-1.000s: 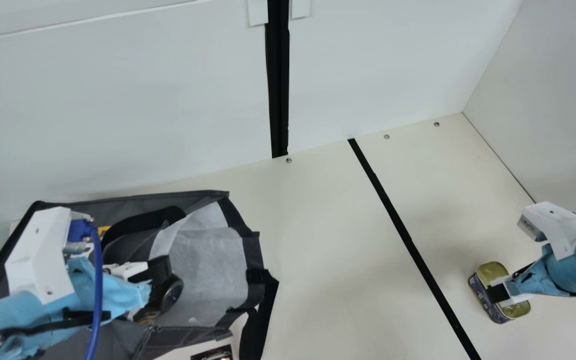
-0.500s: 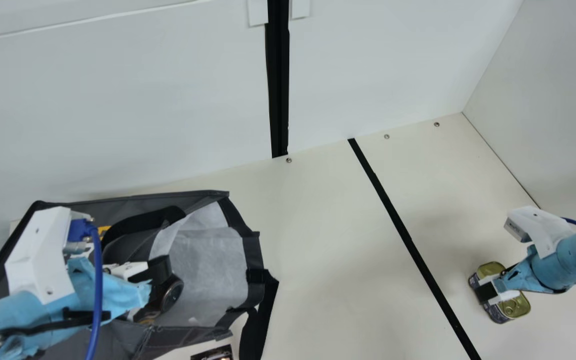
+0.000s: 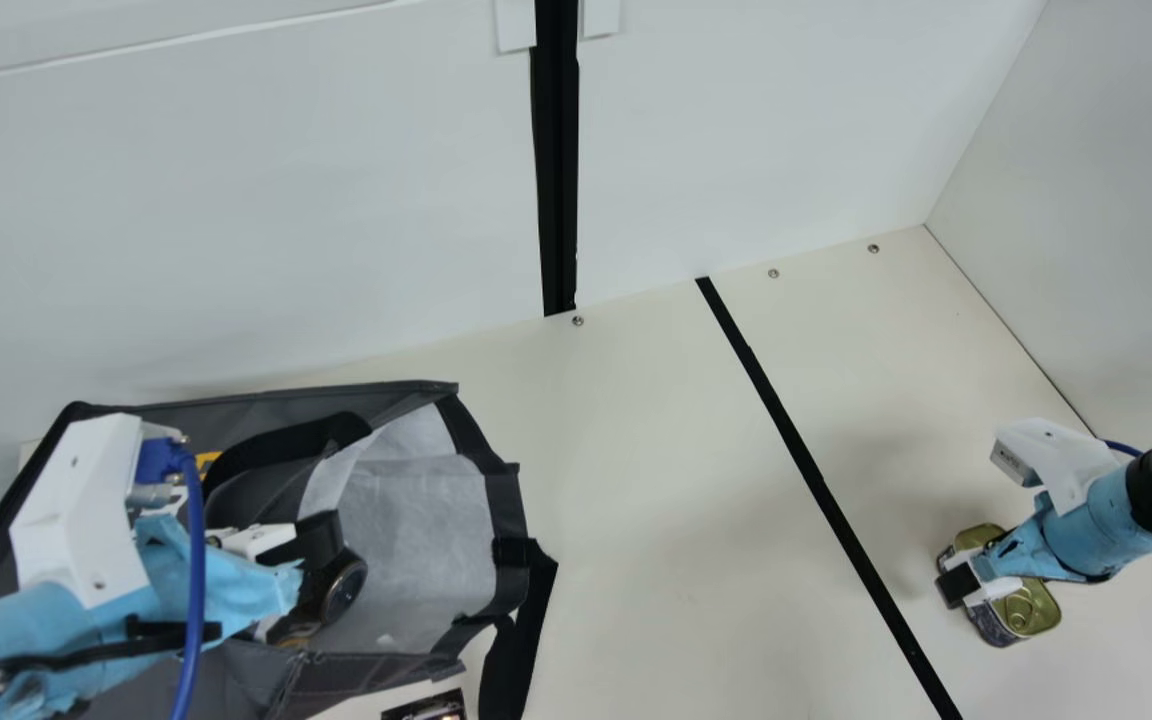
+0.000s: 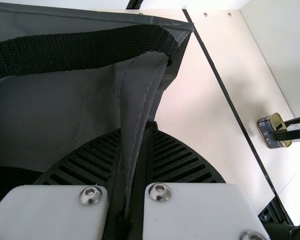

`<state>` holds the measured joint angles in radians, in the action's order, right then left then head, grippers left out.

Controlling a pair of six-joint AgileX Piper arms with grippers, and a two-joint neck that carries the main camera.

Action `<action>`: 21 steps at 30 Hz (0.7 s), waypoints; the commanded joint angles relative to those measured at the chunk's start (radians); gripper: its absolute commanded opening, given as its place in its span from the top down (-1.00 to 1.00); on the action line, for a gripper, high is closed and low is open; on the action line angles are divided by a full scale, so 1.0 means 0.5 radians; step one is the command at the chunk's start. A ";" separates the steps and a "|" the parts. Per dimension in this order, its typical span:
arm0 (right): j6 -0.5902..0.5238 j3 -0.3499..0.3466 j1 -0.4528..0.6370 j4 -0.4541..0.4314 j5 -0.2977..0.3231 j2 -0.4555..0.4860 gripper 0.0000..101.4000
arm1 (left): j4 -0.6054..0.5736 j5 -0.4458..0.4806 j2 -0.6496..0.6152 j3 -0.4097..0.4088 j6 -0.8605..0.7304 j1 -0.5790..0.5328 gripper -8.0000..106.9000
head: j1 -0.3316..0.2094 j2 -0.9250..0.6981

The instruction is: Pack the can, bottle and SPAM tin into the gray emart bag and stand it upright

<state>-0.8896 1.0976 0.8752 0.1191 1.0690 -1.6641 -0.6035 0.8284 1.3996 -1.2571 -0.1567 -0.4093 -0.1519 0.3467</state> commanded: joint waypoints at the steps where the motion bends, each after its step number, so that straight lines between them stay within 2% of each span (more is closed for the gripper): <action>1: -0.002 -0.001 -0.004 -0.003 -0.004 -0.013 -0.87 | 0.000 0.000 0.000 0.000 0.000 0.000 1.00 | -0.045 0.005; 15: -0.065 0.021 -0.005 -0.018 -0.029 -0.039 0.97 | 0.000 0.000 0.000 0.000 0.000 0.000 1.00 | -0.045 0.005; 21: -0.113 0.054 0.008 0.008 -0.005 -0.014 1.00 | 0.000 0.000 0.000 0.000 0.000 0.000 1.00 | -0.045 0.005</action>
<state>-0.9431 1.1225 0.8792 0.1170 1.0607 -1.6733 -0.6035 0.8284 1.3996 -1.2571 -0.1567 -0.4093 -0.1519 0.3467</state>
